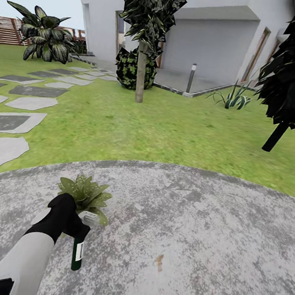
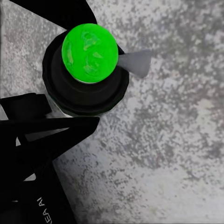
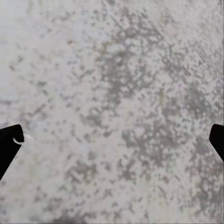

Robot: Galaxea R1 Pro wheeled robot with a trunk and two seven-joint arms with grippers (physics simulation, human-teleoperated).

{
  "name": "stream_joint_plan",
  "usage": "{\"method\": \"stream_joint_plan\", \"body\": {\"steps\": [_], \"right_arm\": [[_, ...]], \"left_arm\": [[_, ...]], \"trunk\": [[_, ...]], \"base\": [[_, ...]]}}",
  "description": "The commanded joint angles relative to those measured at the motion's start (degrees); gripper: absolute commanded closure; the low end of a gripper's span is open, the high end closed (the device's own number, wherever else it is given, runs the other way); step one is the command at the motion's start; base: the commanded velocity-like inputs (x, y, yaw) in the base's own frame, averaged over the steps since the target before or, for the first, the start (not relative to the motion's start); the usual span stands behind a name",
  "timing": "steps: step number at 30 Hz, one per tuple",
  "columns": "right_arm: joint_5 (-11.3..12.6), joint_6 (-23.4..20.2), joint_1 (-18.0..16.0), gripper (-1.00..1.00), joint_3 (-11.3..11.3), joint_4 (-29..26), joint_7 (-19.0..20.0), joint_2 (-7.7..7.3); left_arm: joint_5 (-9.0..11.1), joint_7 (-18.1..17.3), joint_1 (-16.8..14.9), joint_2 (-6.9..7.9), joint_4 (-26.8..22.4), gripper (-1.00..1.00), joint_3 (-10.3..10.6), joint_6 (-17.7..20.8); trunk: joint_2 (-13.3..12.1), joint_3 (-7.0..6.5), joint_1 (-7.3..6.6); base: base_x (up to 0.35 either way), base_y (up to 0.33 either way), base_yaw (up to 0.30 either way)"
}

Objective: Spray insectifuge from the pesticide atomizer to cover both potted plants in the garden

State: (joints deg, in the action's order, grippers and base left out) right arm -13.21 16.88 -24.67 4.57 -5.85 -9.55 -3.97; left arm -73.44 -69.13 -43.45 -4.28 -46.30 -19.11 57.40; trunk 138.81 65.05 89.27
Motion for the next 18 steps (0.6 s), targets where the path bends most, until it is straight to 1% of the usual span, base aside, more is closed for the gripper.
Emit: {"method": "stream_joint_plan", "body": {"steps": [1,3,5,6,9,13,16,18], "right_arm": [[-0.6,0.2,0.0,-1.00,0.5,0.1,-0.1,0.01],[-0.6,0.2,0.0,-1.00,0.5,0.1,-0.1,0.02],[-0.6,0.2,0.0,-1.00,0.5,0.1,-0.1,-0.02],[-0.6,0.2,0.0,-1.00,0.5,0.1,-0.1,-0.04],[-0.6,0.2,0.0,-1.00,0.5,0.1,-0.1,-0.06],[-0.6,0.2,0.0,-1.00,0.5,0.1,-0.1,-0.07],[-0.7,0.2,0.0,-1.00,0.5,0.1,-0.1,-0.07],[-0.7,0.1,0.0,-1.00,0.5,0.1,0.0,-0.07]], "left_arm": [[-0.6,-0.2,-0.1,0.10,-0.1,1.00,-0.3,0.3],[-0.6,1.6,-0.1,1.09,-0.2,1.00,-0.5,0.3],[-0.2,3.5,-0.1,1.98,-0.2,1.00,-0.5,0.3],[-0.2,3.9,-0.1,2.14,-0.2,1.00,-0.6,0.3],[0.0,4.4,-0.1,2.26,-0.1,1.00,-0.6,0.3],[0.0,4.5,-0.1,1.81,-0.1,1.00,-0.7,0.3],[0.0,4.5,-0.1,1.81,-0.1,1.00,-0.7,0.4],[0.0,4.5,-0.4,1.86,-0.1,1.00,-0.6,0.4]], "trunk": [[0.0,0.05,-0.01],[0.0,0.05,-0.01],[0.0,0.05,-0.01],[0.0,0.05,-0.01],[0.0,0.05,-0.01],[0.0,0.05,-0.01],[0.0,0.05,-0.01],[0.0,0.05,-0.01]], "base": [[0.002,-0.002,0.267],[0.001,-0.001,0.221],[0.000,0.000,0.091],[0.000,0.000,0.039],[0.000,0.000,0.015],[0.017,0.000,0.002],[0.271,0.000,0.000],[0.079,0.000,0.000]]}}
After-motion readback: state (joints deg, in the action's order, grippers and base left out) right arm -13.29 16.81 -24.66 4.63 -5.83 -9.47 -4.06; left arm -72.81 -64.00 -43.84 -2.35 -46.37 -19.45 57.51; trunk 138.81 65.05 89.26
